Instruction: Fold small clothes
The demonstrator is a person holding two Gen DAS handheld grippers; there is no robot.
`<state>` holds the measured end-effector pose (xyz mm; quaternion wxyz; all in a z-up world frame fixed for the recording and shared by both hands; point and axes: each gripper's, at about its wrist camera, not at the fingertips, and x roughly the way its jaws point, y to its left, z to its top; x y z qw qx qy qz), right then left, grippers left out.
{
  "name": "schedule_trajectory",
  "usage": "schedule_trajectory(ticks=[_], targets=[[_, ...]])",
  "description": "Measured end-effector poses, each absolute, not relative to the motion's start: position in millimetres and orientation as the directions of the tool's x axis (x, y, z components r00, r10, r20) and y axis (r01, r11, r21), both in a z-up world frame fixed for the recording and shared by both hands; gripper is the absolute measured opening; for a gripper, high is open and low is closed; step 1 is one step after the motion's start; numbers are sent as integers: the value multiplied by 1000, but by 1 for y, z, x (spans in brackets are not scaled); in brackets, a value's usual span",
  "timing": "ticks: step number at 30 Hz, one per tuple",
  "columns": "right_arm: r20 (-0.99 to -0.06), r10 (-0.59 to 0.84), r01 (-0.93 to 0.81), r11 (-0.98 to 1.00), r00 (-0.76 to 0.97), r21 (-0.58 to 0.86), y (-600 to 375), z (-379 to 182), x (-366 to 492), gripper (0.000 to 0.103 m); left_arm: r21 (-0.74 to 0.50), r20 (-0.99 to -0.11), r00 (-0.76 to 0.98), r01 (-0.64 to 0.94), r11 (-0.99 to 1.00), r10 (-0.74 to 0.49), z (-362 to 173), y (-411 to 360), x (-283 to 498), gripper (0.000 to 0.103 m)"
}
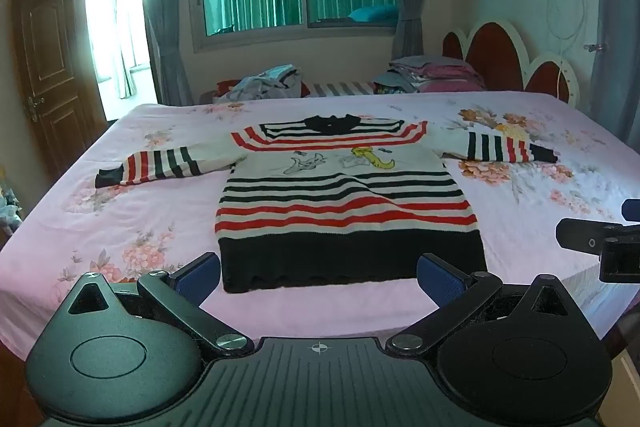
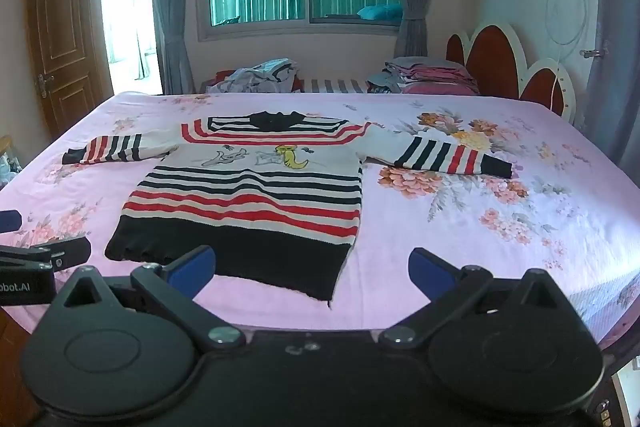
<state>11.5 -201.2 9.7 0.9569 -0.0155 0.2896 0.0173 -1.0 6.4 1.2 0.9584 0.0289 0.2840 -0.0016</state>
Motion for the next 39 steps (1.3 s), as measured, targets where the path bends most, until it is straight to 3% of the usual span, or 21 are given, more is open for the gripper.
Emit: schedule_trajectory(ticks=[39], targets=[[-559,18,-43,999,829,-31,-200,9,10,103,59,-543,840,18,998,17,-2,9,-4,103]])
